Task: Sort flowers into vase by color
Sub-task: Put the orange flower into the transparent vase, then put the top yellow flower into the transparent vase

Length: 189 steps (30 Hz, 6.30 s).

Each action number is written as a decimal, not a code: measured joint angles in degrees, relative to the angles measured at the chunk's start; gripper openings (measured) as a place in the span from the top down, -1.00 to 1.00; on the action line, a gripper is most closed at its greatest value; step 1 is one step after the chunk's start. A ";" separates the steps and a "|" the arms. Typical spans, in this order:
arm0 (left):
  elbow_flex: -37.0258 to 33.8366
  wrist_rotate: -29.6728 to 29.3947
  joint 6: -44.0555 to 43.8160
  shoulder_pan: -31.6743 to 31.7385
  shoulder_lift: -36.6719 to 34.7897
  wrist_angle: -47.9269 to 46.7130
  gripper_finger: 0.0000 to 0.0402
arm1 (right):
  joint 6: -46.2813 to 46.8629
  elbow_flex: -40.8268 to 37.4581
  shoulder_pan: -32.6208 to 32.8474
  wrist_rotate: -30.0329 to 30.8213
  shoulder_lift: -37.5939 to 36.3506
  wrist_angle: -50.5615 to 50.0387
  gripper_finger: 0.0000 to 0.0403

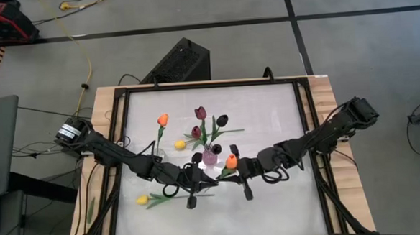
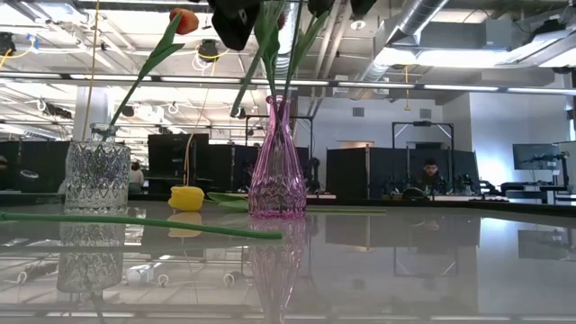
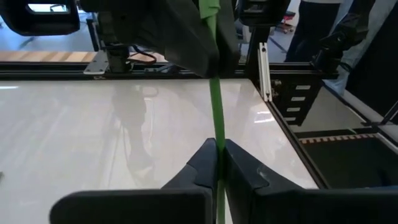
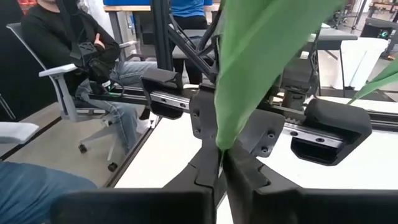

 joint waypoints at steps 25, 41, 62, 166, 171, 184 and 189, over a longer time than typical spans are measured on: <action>0.00 -10.65 14.71 -6.41 -22.50 -13.55 1.00 | 4.52 0.00 2.17 0.36 -0.13 -12.65 -0.16; 0.00 -56.22 -1.60 -15.67 -36.53 -37.48 1.00 | 5.54 0.00 2.45 0.39 -0.04 -15.84 -0.16; -6.79 -64.30 -54.65 -17.34 -37.64 -72.78 1.00 | 5.54 0.00 1.81 0.56 -0.04 -15.93 -0.16; -10.31 -28.13 -53.30 -17.50 -38.44 -72.18 0.20 | -7.26 -11.76 -41.64 -12.34 14.18 -27.40 0.73; -10.32 -28.11 -52.31 -17.50 -38.45 -72.17 0.20 | -1.32 -12.21 -37.25 -10.65 9.59 -34.43 0.89; -10.30 -28.31 -49.12 -17.54 -38.45 -72.10 0.20 | 36.33 -12.95 -14.92 2.09 -10.32 -61.10 0.91; -10.31 -28.63 -44.68 -17.65 -38.46 -69.03 0.20 | 49.05 -12.85 -2.59 10.30 -13.45 -59.30 0.91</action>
